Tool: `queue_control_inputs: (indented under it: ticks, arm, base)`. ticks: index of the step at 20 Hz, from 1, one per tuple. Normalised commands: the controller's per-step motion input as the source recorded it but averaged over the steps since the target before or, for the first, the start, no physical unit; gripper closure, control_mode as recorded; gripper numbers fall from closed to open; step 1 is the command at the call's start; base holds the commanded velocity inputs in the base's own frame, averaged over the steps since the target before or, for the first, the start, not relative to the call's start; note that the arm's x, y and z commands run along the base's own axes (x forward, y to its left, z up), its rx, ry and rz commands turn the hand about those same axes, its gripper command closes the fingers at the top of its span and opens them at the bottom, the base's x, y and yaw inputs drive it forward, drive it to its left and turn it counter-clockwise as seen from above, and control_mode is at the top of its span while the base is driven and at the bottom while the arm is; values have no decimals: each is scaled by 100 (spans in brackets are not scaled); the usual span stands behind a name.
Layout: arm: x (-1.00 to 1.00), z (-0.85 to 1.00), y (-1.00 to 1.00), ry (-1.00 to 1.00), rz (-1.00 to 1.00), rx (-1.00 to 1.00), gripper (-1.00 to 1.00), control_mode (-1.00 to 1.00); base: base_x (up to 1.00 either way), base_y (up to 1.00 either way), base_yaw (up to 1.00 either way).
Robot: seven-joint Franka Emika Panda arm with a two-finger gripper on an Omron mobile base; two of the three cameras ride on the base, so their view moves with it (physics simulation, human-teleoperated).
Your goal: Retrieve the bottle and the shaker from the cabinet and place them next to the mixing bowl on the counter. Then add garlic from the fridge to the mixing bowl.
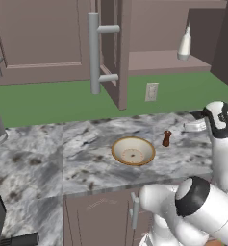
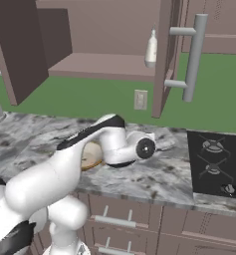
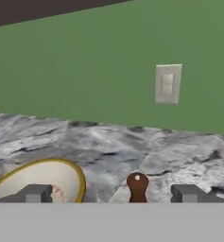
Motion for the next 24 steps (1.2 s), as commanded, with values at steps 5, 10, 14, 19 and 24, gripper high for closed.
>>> queue_control_inputs:
  ticks: [5,10,14,19,24]
  arm:
    - [-37,37,1,19,-16,0,-100,-100]
    - [-63,56,0,0,-4,0,-100,-100]
    - [-61,100,0,0,-16,0,-100,-100]
    - [-29,100,0,0,-33,0,-100,-100]
    - [0,82,10,0,-53,-1,-100,-100]
  base:
    - [0,0,0]
    - [0,0,0]
    - [0,0,0]
    - [0,0,0]
    - [0,0,0]
